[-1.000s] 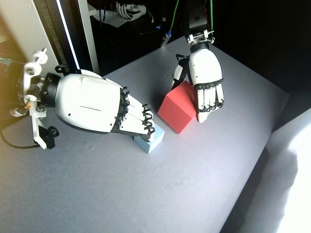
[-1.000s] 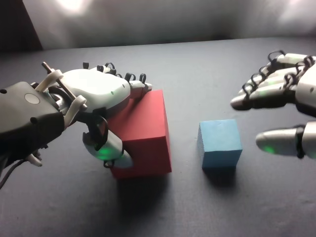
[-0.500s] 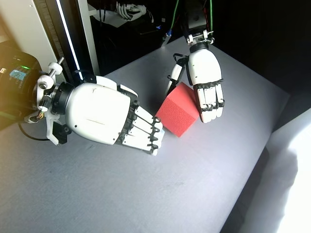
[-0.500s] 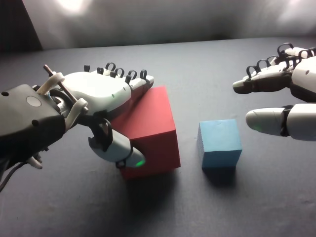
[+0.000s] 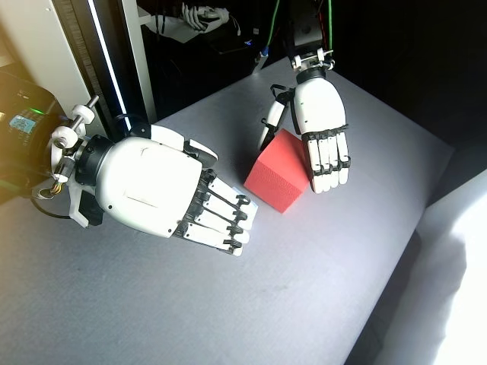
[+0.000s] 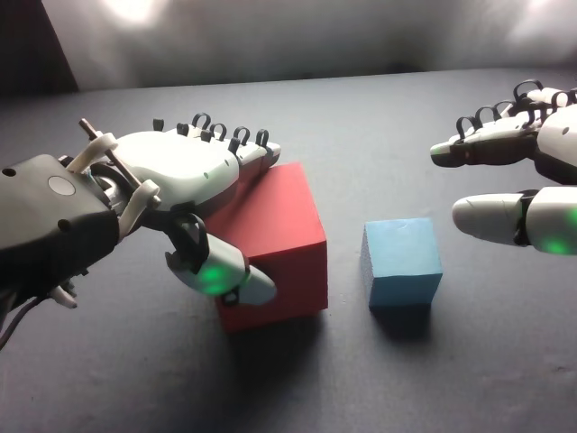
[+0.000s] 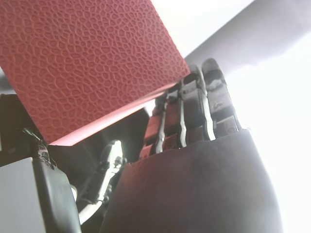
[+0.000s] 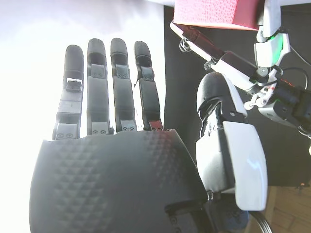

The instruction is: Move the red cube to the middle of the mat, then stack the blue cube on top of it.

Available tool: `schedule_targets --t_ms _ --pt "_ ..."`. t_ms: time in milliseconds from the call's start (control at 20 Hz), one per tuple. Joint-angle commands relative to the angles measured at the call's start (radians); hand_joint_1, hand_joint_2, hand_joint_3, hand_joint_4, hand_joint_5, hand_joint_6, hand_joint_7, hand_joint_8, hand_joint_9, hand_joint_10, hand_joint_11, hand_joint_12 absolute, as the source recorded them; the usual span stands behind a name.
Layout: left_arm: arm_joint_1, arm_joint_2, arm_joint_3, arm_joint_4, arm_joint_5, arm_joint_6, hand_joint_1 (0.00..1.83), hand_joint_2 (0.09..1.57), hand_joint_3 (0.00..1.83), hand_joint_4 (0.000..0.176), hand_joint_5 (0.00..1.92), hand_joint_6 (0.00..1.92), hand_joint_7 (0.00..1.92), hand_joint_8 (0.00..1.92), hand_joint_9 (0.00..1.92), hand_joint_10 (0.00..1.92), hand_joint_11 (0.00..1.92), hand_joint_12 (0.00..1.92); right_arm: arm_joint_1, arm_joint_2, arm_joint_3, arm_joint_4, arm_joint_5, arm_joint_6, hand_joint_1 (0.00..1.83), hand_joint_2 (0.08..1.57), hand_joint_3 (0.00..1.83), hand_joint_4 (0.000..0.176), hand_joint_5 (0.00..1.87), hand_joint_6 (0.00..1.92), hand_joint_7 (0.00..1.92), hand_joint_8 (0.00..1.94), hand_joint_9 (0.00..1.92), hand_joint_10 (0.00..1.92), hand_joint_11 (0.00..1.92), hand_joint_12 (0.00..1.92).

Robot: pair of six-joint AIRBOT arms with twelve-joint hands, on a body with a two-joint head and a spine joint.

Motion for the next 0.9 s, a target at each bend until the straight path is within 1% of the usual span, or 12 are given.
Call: schedule_targets --t_ms 0,200,250,300,350,400,450,500,550,600,700,850 --pt "-0.007 0.010 -0.004 0.037 -0.045 0.000 0.62 0.97 0.00 0.000 0.03 0.00 0.10 0.00 0.11 0.00 0.00 0.17 0.005 0.012 -0.002 -0.005 0.112 0.000 0.08 1.28 0.00 0.000 0.43 0.01 0.42 0.01 0.38 0.01 0.00 0.84" --pt "-0.007 0.016 -0.008 0.032 -0.045 0.000 0.62 0.95 0.00 0.000 0.04 0.00 0.10 0.00 0.10 0.00 0.00 0.15 -0.007 0.010 -0.002 -0.004 0.112 -0.002 0.09 1.28 0.00 0.000 0.44 0.01 0.43 0.01 0.39 0.01 0.00 0.86" --pt "-0.008 0.020 -0.010 0.032 -0.045 0.000 0.59 0.94 0.00 0.000 0.05 0.00 0.11 0.00 0.10 0.00 0.00 0.16 -0.010 0.005 -0.002 0.014 0.112 -0.017 0.11 1.28 0.00 0.000 0.42 0.00 0.41 0.00 0.37 0.00 0.00 0.83" --pt "-0.008 0.025 -0.012 0.032 -0.045 0.000 0.57 0.93 0.00 0.000 0.03 0.00 0.09 0.00 0.08 0.00 0.00 0.10 -0.011 -0.001 -0.002 0.046 0.112 -0.051 0.07 1.28 0.00 0.000 0.41 0.00 0.40 0.00 0.36 0.00 0.00 0.81" --pt "-0.010 0.031 -0.014 0.032 -0.045 0.000 0.62 0.93 0.00 0.000 0.03 0.00 0.07 0.00 0.07 0.00 0.00 0.09 -0.013 -0.008 -0.002 0.095 0.112 -0.096 0.08 1.28 0.00 0.000 0.42 0.00 0.42 0.00 0.38 0.00 0.00 0.85" --pt "-0.010 0.036 -0.016 0.032 -0.045 0.000 0.65 0.91 0.00 0.000 0.03 0.00 0.08 0.00 0.08 0.00 0.00 0.12 -0.017 -0.015 -0.002 0.145 0.118 -0.139 0.07 1.29 0.00 0.000 0.41 0.00 0.40 0.00 0.36 0.00 0.00 0.80" --pt "-0.011 0.040 -0.017 0.032 -0.045 0.000 0.63 0.91 0.00 0.000 0.02 0.00 0.07 0.00 0.07 0.00 0.00 0.10 -0.018 -0.018 -0.002 0.160 0.122 -0.153 0.08 1.28 0.00 0.000 0.42 0.00 0.41 0.01 0.37 0.01 0.00 0.80" --pt "-0.011 0.044 -0.019 0.030 -0.045 0.000 0.63 0.91 0.00 0.000 0.02 0.00 0.07 0.00 0.07 0.00 0.00 0.10 -0.018 -0.020 -0.002 0.166 0.123 -0.156 0.08 1.28 0.00 0.000 0.42 0.00 0.41 0.01 0.37 0.01 0.00 0.80" --pt "-0.012 0.052 -0.022 0.029 -0.045 0.000 0.61 0.92 0.00 0.000 0.00 0.00 0.04 0.00 0.04 0.00 0.01 0.01 -0.018 -0.021 -0.003 0.168 0.124 -0.156 0.11 1.28 0.00 0.000 0.40 0.00 0.40 0.00 0.37 0.00 0.00 0.81" --pt "-0.013 0.057 -0.025 0.026 -0.045 0.003 0.61 0.92 0.00 0.000 0.00 0.00 0.04 0.00 0.04 0.00 0.01 0.01 -0.018 -0.022 -0.004 0.171 0.126 -0.156 0.11 1.28 0.00 0.000 0.40 0.00 0.40 0.00 0.37 0.00 0.00 0.81" --pt "-0.022 0.069 -0.035 -0.008 -0.045 0.038 0.63 0.90 0.00 0.000 0.01 0.00 0.05 0.00 0.05 0.01 0.02 0.02 -0.017 -0.027 -0.008 0.197 0.137 -0.157 0.09 1.28 0.00 0.000 0.39 0.00 0.39 0.00 0.36 0.00 0.00 0.78" --pt "-0.042 0.076 -0.042 -0.044 -0.045 0.080 0.64 0.89 0.00 0.000 0.00 0.00 0.05 0.00 0.05 0.00 0.01 0.01 -0.018 -0.042 -0.008 0.210 0.161 -0.174 0.09 1.28 0.00 0.000 0.42 0.01 0.41 0.00 0.37 0.00 0.00 0.80"
